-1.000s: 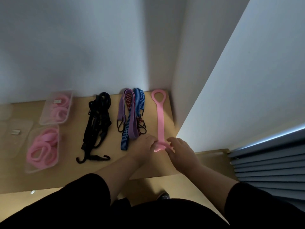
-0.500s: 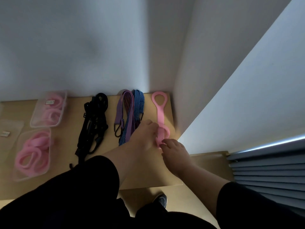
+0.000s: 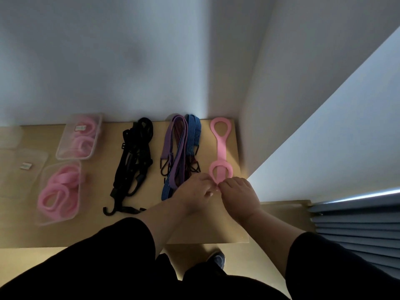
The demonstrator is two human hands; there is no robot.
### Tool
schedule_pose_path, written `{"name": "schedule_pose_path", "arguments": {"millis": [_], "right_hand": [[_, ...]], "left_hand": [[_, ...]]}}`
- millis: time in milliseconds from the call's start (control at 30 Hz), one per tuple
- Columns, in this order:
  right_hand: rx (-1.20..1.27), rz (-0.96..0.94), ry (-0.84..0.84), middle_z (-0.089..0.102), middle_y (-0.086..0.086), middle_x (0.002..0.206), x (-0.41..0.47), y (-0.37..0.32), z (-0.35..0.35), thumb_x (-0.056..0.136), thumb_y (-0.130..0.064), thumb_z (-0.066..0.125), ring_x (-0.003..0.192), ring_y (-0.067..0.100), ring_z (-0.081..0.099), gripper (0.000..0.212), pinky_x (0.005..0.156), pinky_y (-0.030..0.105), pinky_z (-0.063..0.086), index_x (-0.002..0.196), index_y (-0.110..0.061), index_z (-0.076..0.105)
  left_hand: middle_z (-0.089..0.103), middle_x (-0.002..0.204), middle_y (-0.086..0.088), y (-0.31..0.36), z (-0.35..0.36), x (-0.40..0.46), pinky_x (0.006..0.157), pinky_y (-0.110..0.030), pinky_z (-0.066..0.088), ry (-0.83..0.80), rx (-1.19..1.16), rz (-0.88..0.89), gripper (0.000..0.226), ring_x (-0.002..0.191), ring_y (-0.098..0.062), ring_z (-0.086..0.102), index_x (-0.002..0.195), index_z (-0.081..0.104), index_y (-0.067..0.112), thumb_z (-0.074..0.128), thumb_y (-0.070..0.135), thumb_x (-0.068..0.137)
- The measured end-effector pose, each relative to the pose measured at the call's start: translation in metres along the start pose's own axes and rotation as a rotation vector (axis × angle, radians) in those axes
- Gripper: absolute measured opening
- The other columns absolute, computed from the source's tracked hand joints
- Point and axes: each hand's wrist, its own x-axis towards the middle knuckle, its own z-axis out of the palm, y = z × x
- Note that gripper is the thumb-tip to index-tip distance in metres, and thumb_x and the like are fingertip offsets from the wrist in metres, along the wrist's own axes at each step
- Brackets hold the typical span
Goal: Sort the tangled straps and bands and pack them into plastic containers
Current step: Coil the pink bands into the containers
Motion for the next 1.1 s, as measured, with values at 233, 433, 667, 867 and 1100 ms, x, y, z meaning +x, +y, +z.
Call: {"name": "schedule_pose_path", "arguments": {"millis": [233, 433, 667, 867, 1100], "right_hand": [[0.222, -0.071, 0.111, 0.071, 0.004, 0.095, -0.001, -0.014, -0.049, 0.092, -0.015, 0.066, 0.085, 0.022, 0.066, 0.010, 0.081, 0.036, 0.057, 0.101, -0.014, 0.071], [0.423, -0.035, 0.152, 0.068, 0.006, 0.104, -0.001, -0.025, -0.097, 0.103, -0.025, 0.048, 0.089, 0.020, 0.060, 0.025, 0.080, 0.028, 0.046, 0.111, -0.013, 0.069], [0.468, -0.024, 0.249, 0.068, 0.007, 0.107, 0.007, -0.027, -0.142, 0.098, -0.023, 0.047, 0.094, 0.022, 0.061, 0.033, 0.083, 0.024, 0.045, 0.117, -0.009, 0.070], [0.455, -0.021, 0.354, 0.070, 0.005, 0.101, 0.012, -0.036, -0.164, 0.094, -0.014, 0.052, 0.094, 0.022, 0.062, 0.028, 0.084, 0.022, 0.044, 0.112, -0.006, 0.072], [0.621, 0.161, 0.344, 0.068, -0.014, 0.094, 0.017, -0.048, -0.188, 0.097, -0.014, 0.060, 0.085, 0.005, 0.061, 0.019, 0.077, 0.009, 0.043, 0.106, -0.022, 0.075]], "left_hand": [[0.053, 0.143, 0.004, 0.005, -0.009, -0.005, 0.119, -0.034, 0.029, 0.050, -0.029, -0.055, 0.041, 0.137, -0.012, 0.041, 0.138, 0.055, 0.021, 0.059, 0.025, 0.098], [0.064, 0.086, 0.003, 0.024, -0.030, -0.017, 0.076, -0.029, 0.046, 0.149, -0.198, -0.139, 0.013, 0.083, -0.017, 0.060, 0.096, 0.066, 0.014, 0.061, 0.027, 0.097], [0.066, 0.084, 0.002, 0.044, -0.066, -0.032, 0.073, -0.030, 0.047, 0.111, -0.312, -0.093, 0.017, 0.079, -0.012, 0.060, 0.091, 0.066, 0.020, 0.065, 0.037, 0.091], [0.072, 0.087, 0.006, 0.051, -0.080, -0.050, 0.074, -0.015, 0.048, 0.128, -0.526, -0.074, 0.006, 0.081, -0.001, 0.064, 0.092, 0.072, 0.021, 0.072, 0.020, 0.086], [0.070, 0.084, 0.002, 0.042, -0.077, -0.065, 0.084, -0.047, 0.056, 0.178, -0.585, -0.114, 0.007, 0.082, -0.018, 0.066, 0.087, 0.073, 0.018, 0.072, 0.017, 0.080]]}}
